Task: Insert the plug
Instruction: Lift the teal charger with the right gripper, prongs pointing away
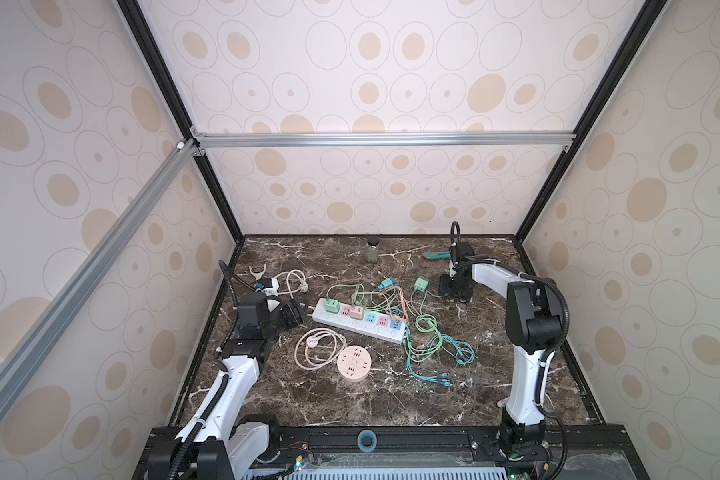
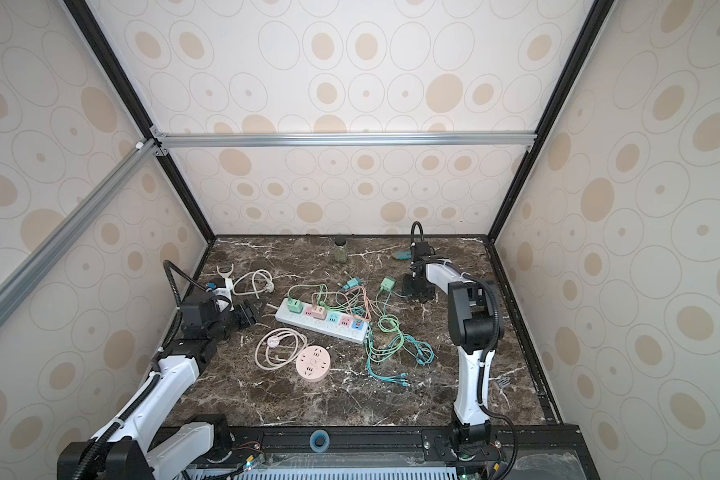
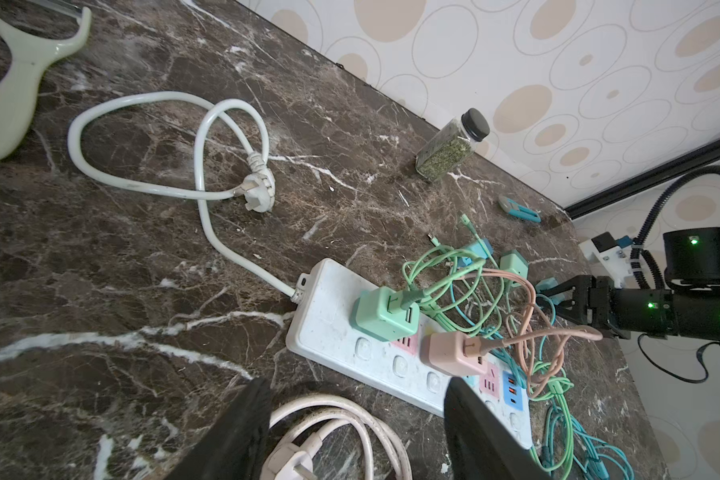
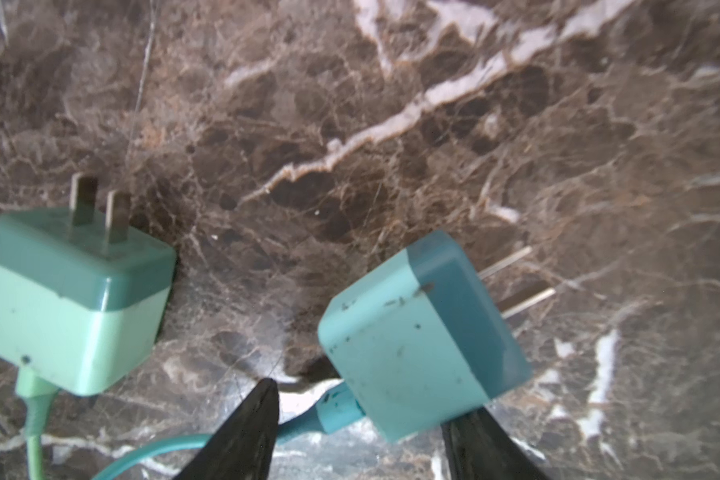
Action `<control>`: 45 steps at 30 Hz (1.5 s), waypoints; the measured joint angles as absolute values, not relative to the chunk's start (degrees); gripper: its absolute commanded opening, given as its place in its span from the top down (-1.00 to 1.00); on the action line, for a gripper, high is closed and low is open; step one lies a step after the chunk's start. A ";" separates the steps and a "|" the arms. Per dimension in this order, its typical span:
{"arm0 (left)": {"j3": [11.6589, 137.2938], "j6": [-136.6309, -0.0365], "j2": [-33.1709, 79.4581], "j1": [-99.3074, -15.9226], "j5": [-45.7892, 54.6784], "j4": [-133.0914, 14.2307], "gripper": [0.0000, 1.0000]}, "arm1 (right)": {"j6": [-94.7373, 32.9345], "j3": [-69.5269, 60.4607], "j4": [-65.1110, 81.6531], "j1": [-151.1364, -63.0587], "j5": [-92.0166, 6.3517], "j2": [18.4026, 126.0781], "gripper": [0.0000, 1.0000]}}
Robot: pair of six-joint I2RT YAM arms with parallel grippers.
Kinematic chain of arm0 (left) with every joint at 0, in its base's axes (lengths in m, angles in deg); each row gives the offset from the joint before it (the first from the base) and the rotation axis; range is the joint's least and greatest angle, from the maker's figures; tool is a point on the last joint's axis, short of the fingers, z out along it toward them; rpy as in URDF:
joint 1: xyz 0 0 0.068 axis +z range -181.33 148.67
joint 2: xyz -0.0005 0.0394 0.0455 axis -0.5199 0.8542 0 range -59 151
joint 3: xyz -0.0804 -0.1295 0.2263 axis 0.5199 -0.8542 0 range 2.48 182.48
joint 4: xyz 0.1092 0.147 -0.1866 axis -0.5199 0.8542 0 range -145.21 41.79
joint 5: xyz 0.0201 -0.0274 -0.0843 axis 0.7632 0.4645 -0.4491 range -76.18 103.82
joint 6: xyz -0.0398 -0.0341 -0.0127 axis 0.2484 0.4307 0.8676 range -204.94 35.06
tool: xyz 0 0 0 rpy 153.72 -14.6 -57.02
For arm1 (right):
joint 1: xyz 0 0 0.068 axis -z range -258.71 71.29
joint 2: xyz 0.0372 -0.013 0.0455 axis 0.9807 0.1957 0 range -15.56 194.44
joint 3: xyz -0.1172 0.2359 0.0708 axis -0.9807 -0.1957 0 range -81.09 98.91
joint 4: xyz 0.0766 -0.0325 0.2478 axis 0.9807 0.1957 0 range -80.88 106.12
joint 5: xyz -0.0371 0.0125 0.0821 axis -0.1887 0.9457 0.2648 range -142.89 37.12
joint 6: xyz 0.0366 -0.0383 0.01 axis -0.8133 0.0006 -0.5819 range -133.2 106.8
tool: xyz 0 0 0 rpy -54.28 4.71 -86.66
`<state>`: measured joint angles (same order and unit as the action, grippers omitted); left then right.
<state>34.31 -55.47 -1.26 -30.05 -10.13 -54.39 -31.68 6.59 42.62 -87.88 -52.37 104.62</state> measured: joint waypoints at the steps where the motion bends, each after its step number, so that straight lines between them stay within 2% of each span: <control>1: 34.31 -55.47 -1.26 -30.05 -10.13 -54.39 -0.33 | -32.27 7.03 42.44 -87.91 -52.68 104.90 -0.31; 27: 34.31 -55.47 -1.26 -30.05 -10.17 -54.37 -0.33 | -45.76 12.89 37.76 -87.99 -59.15 110.08 -0.30; 45: 34.31 -55.47 -1.26 -30.02 -10.50 -54.39 -0.33 | -47.59 14.77 37.42 -88.01 -61.94 111.72 0.02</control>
<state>34.31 -55.47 -1.26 -30.02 -10.50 -54.39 -47.59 14.77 37.42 -88.01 -61.94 111.72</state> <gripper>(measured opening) 0.664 0.509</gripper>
